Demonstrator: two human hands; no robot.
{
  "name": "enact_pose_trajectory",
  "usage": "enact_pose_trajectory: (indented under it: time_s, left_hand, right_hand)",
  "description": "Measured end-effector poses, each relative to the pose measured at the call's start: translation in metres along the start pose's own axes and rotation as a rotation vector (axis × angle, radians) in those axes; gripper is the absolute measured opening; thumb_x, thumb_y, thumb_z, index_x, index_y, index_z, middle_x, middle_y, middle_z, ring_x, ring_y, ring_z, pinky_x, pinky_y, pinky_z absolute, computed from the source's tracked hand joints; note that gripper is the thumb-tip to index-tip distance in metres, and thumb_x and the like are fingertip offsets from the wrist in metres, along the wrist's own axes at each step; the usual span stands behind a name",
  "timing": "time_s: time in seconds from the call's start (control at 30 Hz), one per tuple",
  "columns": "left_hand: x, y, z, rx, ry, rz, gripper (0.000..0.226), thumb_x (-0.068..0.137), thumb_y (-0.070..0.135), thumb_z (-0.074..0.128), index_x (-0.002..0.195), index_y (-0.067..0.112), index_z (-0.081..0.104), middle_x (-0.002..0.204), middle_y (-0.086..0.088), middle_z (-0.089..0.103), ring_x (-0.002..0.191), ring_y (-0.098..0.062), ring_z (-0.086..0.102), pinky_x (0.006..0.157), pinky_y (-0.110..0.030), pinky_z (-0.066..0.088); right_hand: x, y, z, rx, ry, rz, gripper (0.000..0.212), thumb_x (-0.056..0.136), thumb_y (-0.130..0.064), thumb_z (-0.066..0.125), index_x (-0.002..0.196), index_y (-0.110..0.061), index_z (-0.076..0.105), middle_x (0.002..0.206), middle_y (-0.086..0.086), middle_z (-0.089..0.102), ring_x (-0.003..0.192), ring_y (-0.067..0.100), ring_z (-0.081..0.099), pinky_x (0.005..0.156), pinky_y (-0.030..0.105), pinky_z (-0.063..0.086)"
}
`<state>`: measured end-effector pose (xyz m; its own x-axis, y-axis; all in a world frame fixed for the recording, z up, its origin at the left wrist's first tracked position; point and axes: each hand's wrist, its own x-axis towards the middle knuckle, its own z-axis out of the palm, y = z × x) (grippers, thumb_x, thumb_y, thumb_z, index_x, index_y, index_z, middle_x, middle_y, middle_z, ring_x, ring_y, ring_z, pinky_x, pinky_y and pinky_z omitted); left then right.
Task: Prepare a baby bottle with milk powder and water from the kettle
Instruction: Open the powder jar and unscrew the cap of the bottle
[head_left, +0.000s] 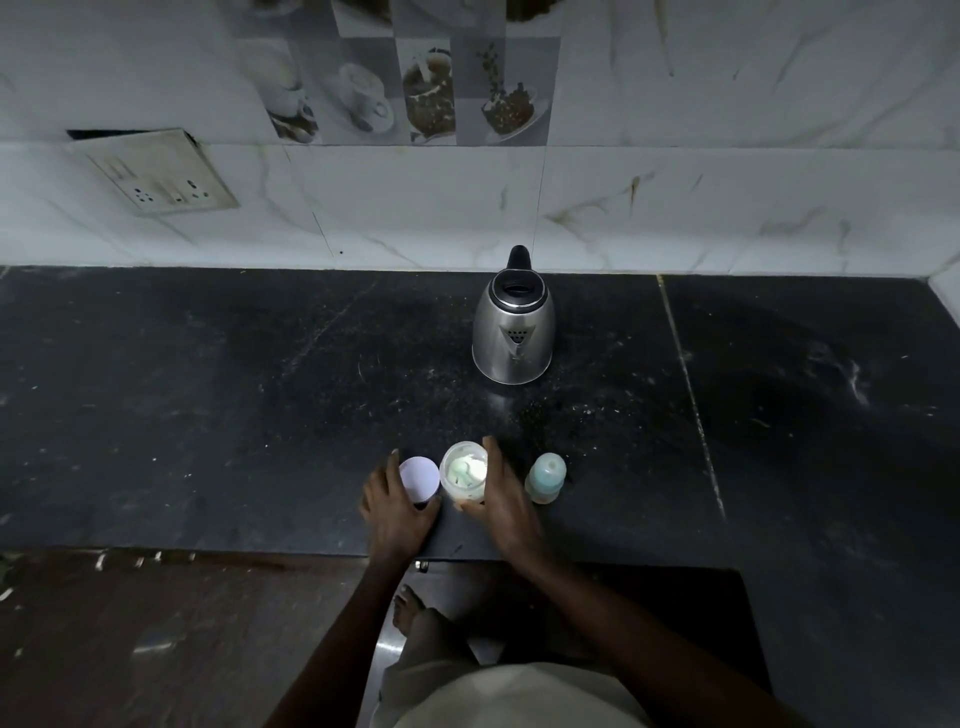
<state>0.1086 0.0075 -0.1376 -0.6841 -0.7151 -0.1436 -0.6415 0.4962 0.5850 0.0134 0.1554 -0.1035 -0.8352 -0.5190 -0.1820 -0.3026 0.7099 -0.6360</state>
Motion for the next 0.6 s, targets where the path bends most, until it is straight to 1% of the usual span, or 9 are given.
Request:
enact_pose_trajectory:
  time_s: [0.1,0.17,0.23,0.27,0.3,0.37,0.43,0.5,0.6]
  left_hand:
    - [-0.003,0.008,-0.005,-0.028,0.023,0.086,0.099,0.076,0.062,0.062,0.158,0.014,0.034,0.159,-0.014,0.039,0.146,-0.036,0.037,0.114,-0.062,0.033]
    - [-0.006,0.017,-0.011,-0.102,0.047,0.120,0.094,0.075,0.040,0.069,0.158,0.013,0.034,0.160,-0.014,0.039,0.146,-0.037,0.036,0.115,-0.062,0.031]
    - [-0.011,0.031,-0.019,-0.196,0.094,0.162,0.094,0.068,0.017,0.067,0.156,0.012,0.036,0.157,-0.012,0.041,0.144,-0.036,0.039,0.115,-0.063,0.034]
    - [-0.014,0.041,-0.023,-0.245,0.125,0.190,0.092,0.066,0.012,0.064,0.154,0.011,0.038,0.155,-0.011,0.043,0.142,-0.034,0.040,0.115,-0.060,0.035]
    - [-0.017,0.052,-0.028,-0.293,0.157,0.221,0.089,0.065,0.011,0.059,0.152,0.010,0.042,0.152,-0.010,0.045,0.140,-0.031,0.042,0.115,-0.057,0.036]
    - [-0.026,0.079,-0.036,-0.374,0.194,0.305,0.082,0.066,0.010,0.054,0.147,0.006,0.047,0.147,-0.008,0.047,0.136,-0.026,0.044,0.114,-0.046,0.037]
    - [-0.037,0.109,-0.038,-0.433,0.174,0.421,0.081,0.064,0.000,0.056,0.145,0.004,0.049,0.145,-0.005,0.048,0.135,-0.020,0.046,0.114,-0.036,0.038]
    - [-0.050,0.133,-0.029,-0.454,0.106,0.542,0.080,0.065,-0.007,0.059,0.144,0.002,0.048,0.145,-0.007,0.050,0.137,-0.017,0.047,0.116,-0.032,0.036]
    - [-0.065,0.152,-0.001,-0.446,-0.071,0.557,0.072,0.076,-0.003,0.065,0.145,0.005,0.046,0.145,-0.002,0.050,0.137,-0.007,0.046,0.115,-0.030,0.039]
  right_hand:
    - [-0.001,0.006,0.001,-0.081,0.096,-0.063,0.140,0.074,-0.038,0.091,0.163,-0.025,-0.016,0.168,0.012,0.029,0.149,0.025,0.041,0.118,0.037,0.041]
    - [-0.004,0.005,-0.007,-0.038,0.062,-0.117,0.137,0.081,-0.036,0.086,0.160,-0.034,-0.025,0.172,0.011,0.018,0.154,0.028,0.031,0.123,0.045,0.035]
    - [-0.016,-0.001,-0.013,0.086,-0.010,-0.114,0.109,0.096,-0.037,0.070,0.164,-0.032,-0.016,0.171,0.006,0.022,0.155,0.022,0.030,0.124,0.040,0.032]
    - [-0.025,-0.007,-0.017,0.056,0.052,-0.128,0.092,0.102,-0.042,0.058,0.167,-0.024,-0.005,0.169,0.003,0.029,0.153,0.015,0.034,0.123,0.031,0.034]
    - [-0.033,-0.009,-0.024,0.009,0.102,-0.161,0.081,0.104,-0.045,0.051,0.167,-0.014,0.010,0.168,0.005,0.033,0.152,0.012,0.037,0.122,0.026,0.033]
    - [-0.036,-0.001,-0.035,-0.147,0.105,-0.292,0.068,0.106,-0.033,0.050,0.160,0.002,0.030,0.168,0.023,0.025,0.156,0.023,0.031,0.127,0.029,0.026]
    - [-0.039,-0.004,-0.062,0.007,0.174,-0.304,0.066,0.102,-0.015,0.056,0.162,-0.004,0.030,0.171,0.011,0.025,0.156,0.016,0.029,0.125,0.019,0.020]
    - [-0.031,-0.004,-0.095,0.088,0.331,-0.232,0.072,0.095,-0.002,0.059,0.162,-0.014,0.033,0.167,-0.002,0.034,0.151,0.008,0.036,0.120,0.010,0.021]
    - [-0.023,0.010,-0.128,0.122,0.492,-0.127,0.069,0.088,0.010,0.057,0.153,-0.013,0.048,0.159,-0.001,0.047,0.145,0.008,0.043,0.115,0.006,0.024]
